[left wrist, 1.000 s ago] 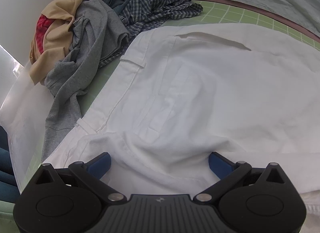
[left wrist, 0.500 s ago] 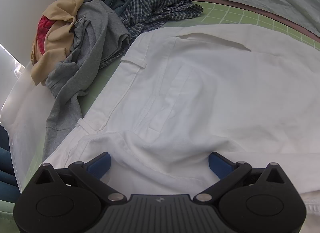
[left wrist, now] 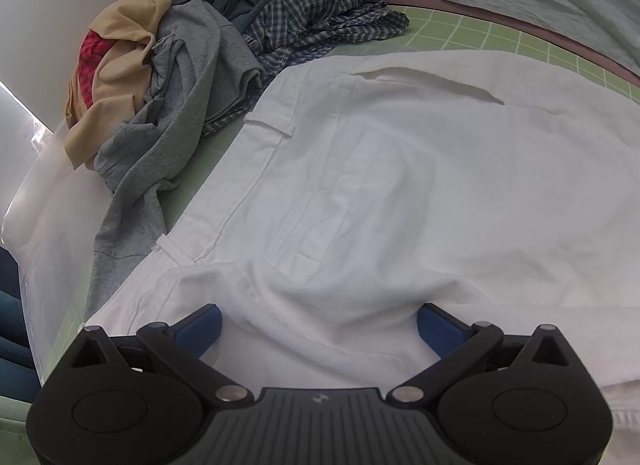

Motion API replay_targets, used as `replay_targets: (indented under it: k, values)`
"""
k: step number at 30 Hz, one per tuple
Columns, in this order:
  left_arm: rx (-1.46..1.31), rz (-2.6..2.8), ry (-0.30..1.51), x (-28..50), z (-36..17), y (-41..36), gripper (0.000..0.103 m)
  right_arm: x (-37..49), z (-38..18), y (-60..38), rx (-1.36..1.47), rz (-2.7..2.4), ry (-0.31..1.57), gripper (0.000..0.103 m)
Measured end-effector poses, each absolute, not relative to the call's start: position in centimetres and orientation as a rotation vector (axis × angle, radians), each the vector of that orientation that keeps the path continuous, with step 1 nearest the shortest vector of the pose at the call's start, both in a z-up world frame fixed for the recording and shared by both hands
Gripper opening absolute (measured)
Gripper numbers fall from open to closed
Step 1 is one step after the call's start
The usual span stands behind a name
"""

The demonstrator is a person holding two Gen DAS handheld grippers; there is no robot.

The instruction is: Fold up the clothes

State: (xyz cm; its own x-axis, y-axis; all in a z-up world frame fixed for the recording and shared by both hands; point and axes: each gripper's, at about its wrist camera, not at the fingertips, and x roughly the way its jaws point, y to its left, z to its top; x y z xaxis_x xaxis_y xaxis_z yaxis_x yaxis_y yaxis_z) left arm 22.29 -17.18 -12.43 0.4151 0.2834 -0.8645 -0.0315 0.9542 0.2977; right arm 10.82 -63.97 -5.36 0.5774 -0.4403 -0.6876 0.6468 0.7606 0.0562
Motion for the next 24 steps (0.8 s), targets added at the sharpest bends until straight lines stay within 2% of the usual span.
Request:
replay_targets:
  k: [3,9,13,14,17,21,24]
  values:
    - [0.25,0.199,1.132,22.4,-12.4,-17.1,0.103,12.2,-6.5,-64.1,0.224,-0.631,0.773,0.046]
    - [0.254,0.201,1.127,22.3,-12.4,-17.2,0.103,14.8,-8.9,-65.4,0.127,-0.55,0.841,0.055]
    - [0.262,0.208,1.126,22.3,-12.4,-17.4,0.103,16.2,-10.5,-66.6,0.104,-0.532,0.894,0.054]
    - [0.263,0.211,1.125,22.2,-12.4,-17.4,0.103,16.1,-10.6,-66.7,0.116,-0.513,0.883,0.05]
    - [0.266,0.217,1.122,22.1,-12.4,-17.5,0.103,15.4,-10.3,-67.3,0.153,-0.475,0.844,0.002]
    - [0.264,0.215,1.122,22.0,-12.5,-17.3,0.103,11.8,-7.1,-68.4,0.165,-0.596,0.704,0.001]
    - [0.259,0.211,1.124,22.0,-12.4,-17.2,0.103,5.8,-3.5,-71.1,0.253,-0.837,0.555,0.001]
